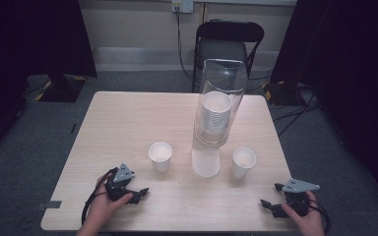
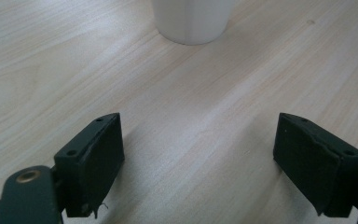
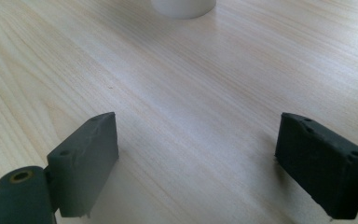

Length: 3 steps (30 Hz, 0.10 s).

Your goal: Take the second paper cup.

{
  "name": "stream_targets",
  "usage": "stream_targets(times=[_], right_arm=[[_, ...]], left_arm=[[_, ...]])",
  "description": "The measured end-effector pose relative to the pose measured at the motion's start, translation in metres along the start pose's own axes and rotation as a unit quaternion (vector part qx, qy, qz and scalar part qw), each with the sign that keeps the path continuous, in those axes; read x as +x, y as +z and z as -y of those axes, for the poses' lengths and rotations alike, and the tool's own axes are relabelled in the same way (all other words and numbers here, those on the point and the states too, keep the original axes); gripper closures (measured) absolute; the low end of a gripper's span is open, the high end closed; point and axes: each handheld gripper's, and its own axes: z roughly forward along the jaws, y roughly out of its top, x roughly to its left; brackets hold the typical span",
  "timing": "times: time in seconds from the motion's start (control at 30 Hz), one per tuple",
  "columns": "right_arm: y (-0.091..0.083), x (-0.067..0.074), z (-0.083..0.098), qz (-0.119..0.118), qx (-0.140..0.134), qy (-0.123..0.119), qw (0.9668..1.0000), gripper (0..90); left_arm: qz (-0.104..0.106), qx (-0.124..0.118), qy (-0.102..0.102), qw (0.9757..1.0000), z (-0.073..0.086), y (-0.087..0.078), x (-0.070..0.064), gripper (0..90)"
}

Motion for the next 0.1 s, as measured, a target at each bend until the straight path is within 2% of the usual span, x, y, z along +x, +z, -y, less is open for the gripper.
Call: stream_targets(times=[0.1], right_arm=[[0.0, 0.0, 0.0, 0.0, 0.0, 0.0, 1.0, 12.6]], left_arm=[[-0.001, 0.001, 0.004, 1.0, -0.0001, -0.0002, 0.0004, 15.5]])
